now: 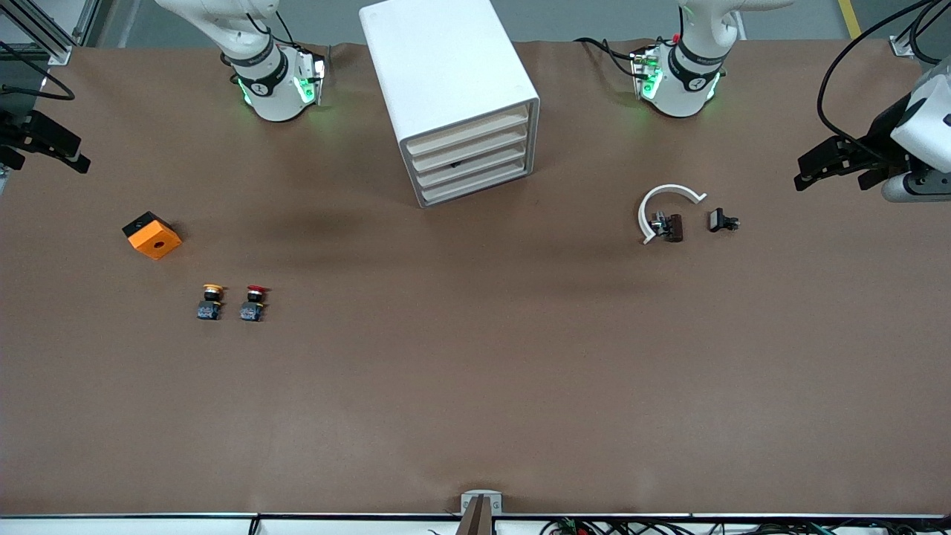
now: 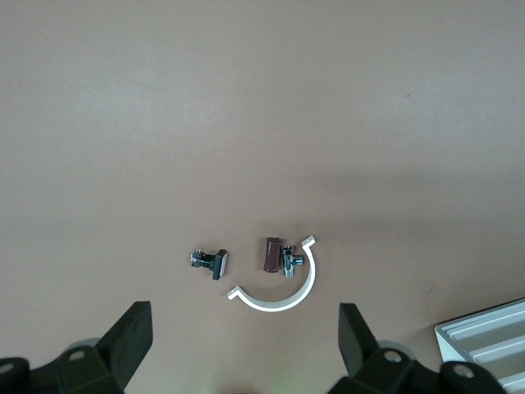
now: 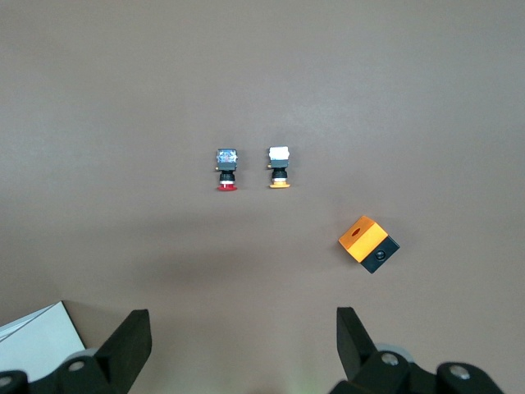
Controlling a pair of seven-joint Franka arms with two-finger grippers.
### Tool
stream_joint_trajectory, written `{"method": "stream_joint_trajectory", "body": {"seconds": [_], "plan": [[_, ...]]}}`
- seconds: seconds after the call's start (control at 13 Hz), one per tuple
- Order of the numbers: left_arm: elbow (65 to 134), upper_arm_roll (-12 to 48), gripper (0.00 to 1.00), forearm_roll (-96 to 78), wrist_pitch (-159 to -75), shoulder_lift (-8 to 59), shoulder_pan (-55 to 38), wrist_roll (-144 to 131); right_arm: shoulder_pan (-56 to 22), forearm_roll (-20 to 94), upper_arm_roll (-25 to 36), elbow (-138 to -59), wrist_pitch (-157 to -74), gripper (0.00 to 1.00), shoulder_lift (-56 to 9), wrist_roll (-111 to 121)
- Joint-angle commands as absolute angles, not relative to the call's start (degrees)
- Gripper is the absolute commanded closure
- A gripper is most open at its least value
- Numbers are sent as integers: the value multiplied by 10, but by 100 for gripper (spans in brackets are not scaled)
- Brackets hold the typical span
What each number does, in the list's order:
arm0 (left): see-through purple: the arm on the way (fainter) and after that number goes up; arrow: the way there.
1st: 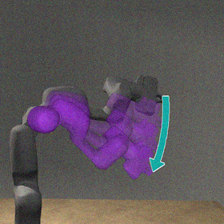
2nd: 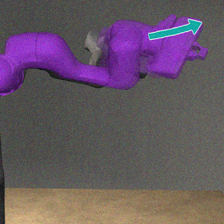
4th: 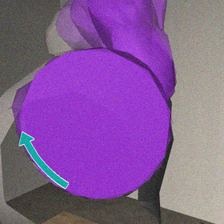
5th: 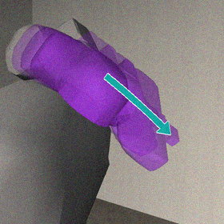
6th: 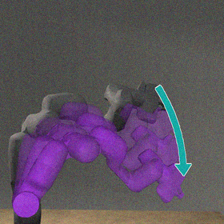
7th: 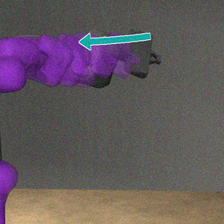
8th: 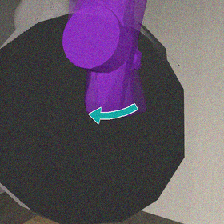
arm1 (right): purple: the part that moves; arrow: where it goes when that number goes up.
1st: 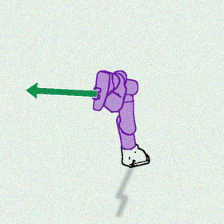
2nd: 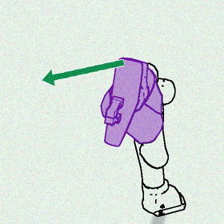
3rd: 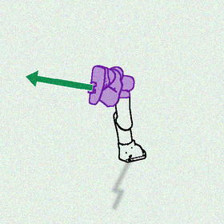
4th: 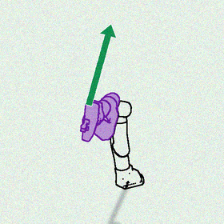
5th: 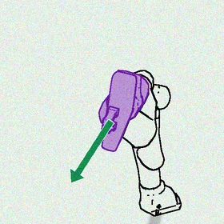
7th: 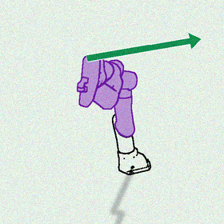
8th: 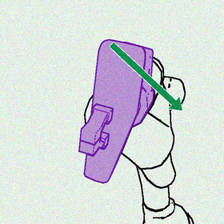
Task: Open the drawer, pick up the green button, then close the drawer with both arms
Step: 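Reach the left gripper toward the white cabinet's drawer handle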
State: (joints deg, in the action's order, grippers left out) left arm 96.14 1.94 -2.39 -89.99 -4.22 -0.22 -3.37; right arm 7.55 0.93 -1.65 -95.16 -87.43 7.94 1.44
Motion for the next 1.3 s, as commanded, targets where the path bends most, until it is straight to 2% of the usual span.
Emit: {"method": "stream_joint_trajectory", "body": {"seconds": [0.0,0.54,1.23], "plan": [[944,23,0,-16,-889,-36,-4,-38,86,16,-21,-968,-882,0,96,26],[935,23,0,-17,-888,-3,-3,-45,86,15,-21,-968,-885,0,97,26],[951,47,0,-9,-872,159,-49,-218,86,9,-21,-972,-883,0,97,26]]}}
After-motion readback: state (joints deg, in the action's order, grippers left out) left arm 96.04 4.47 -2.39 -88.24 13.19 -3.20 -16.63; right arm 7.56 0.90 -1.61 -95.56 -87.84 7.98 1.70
